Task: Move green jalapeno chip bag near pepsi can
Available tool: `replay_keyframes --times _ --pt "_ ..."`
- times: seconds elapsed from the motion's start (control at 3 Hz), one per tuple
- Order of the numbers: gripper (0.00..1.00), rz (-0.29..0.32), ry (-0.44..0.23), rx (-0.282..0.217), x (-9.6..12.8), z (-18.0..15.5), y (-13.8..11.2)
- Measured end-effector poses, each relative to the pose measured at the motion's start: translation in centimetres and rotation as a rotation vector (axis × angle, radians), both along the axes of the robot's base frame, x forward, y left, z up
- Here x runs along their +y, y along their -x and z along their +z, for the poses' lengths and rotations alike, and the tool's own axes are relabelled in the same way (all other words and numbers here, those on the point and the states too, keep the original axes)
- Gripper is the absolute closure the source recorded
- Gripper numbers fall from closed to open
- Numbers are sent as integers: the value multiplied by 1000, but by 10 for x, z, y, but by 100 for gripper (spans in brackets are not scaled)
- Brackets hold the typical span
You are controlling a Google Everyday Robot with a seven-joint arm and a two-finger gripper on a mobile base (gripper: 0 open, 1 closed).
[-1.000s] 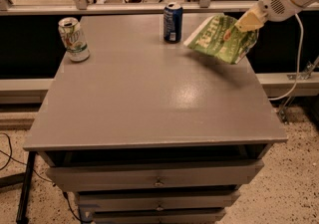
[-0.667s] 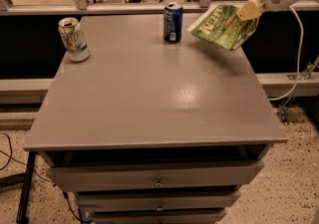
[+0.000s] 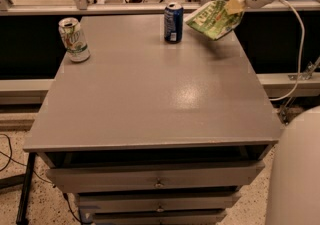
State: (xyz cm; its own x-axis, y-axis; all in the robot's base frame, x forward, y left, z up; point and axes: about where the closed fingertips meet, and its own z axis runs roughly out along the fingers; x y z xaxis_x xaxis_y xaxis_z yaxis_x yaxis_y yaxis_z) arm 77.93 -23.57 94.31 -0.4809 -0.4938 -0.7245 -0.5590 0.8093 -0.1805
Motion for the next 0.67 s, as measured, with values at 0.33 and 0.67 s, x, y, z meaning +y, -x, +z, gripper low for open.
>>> replay_keyframes --times 0.33,0.67 --pt "100 0 -62 -1 24 -9 -18" --pt "84 4 -98 13 45 -18 -23"
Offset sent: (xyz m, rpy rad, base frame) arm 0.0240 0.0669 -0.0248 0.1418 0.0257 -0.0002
